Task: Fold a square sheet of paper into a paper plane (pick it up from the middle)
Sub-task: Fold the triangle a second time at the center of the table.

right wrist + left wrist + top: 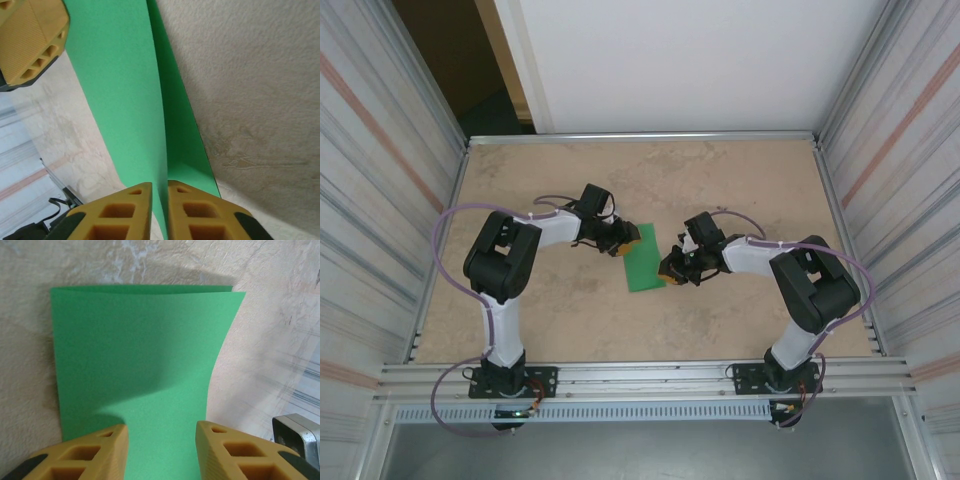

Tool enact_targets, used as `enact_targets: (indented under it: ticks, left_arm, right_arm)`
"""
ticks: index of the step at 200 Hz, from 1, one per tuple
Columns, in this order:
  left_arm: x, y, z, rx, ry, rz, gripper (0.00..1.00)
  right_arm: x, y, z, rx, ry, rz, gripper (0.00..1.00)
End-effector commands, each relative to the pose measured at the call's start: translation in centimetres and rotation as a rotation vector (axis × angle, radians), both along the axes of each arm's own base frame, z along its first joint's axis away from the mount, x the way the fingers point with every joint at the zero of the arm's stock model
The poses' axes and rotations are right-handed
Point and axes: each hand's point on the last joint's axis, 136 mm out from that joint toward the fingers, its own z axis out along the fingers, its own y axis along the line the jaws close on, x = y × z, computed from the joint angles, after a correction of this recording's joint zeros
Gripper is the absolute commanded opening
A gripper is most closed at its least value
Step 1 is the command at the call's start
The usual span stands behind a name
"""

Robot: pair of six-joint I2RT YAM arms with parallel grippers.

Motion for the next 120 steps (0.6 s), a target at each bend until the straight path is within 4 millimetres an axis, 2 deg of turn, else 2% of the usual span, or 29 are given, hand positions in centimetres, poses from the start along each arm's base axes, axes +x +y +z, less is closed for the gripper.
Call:
enact_targets:
  ticks: [1, 17, 34, 60, 78, 120]
  left_arm:
    - [-0.6, 1.2, -2.5, 0.062, 0.07, 0.024, 0.42]
    - [-0.4, 0.7, -1.8, 0.033, 0.052, 0.012, 0.42]
    - [0.5, 0.1, 0.2, -0.01, -0.016, -0.009, 0.42]
    - [1.7, -0.6, 2.8, -0.049, -0.128, -0.048, 0.42]
    - [2.0, -0.8, 2.7, -0.046, -0.143, -0.064, 0.4]
    - [2.0, -0.4, -0.1, 0.013, -0.075, -0.072, 0.31]
  right_arm:
    - [-0.1, 0.0, 0.2, -0.013, 0.018, 0.0, 0.09]
    - [0.0, -0.2, 0.2, -0.02, 0.02, -0.008, 0.04]
    - [0.0, -0.5, 0.4, -0.025, 0.016, -0.015, 0.0]
    - [0.0, -0.7, 0.6, -0.03, 0.009, -0.02, 0.0]
    - [0.1, -0.8, 0.8, -0.029, 0.001, -0.02, 0.0]
    - [0.4, -0.6, 1.4, -0.015, -0.014, -0.018, 0.0]
